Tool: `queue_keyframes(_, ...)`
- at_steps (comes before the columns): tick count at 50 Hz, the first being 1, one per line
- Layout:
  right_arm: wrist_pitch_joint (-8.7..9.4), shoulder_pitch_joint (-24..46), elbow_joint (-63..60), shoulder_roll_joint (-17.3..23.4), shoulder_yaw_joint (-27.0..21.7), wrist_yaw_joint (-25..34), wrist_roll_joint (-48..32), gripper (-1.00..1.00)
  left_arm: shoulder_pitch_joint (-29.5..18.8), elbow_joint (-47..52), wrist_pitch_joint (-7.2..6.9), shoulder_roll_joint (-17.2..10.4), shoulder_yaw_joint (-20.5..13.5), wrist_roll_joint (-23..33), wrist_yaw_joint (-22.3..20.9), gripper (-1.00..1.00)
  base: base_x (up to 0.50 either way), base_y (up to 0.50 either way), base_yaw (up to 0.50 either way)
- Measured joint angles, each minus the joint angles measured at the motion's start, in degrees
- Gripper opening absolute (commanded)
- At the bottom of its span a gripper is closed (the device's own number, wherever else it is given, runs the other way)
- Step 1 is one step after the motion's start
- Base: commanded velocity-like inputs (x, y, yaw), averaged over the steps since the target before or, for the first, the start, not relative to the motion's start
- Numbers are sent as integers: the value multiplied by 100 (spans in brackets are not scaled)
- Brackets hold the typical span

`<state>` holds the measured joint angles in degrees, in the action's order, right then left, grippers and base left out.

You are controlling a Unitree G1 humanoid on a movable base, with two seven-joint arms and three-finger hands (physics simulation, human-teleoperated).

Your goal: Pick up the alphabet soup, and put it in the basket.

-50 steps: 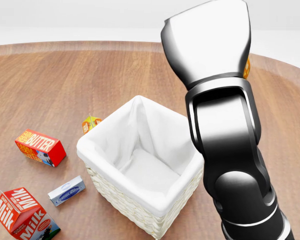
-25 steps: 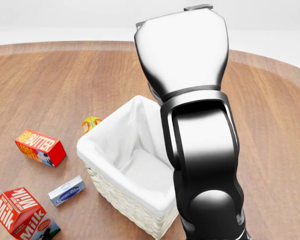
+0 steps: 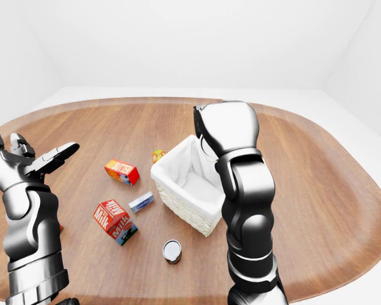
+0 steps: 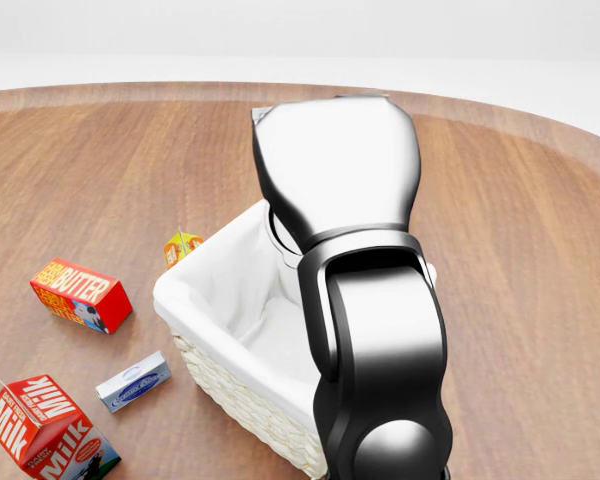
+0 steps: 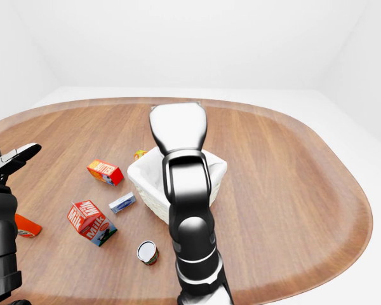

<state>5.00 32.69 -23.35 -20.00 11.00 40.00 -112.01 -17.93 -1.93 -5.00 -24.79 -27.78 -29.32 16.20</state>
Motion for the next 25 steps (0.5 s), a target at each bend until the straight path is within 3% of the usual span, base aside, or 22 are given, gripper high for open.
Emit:
queue_keyframes(14, 0, -121, 45, 0, -42, 0, 106, -100, 8, 18, 0, 1, -3, -2, 3, 100, 0, 0, 0)
queue_keyframes(25, 0, -269, 401, 38, -56, 0, 878, -100, 2, 10, 0, 3, -2, 7, 11, 100, 0, 0, 0)
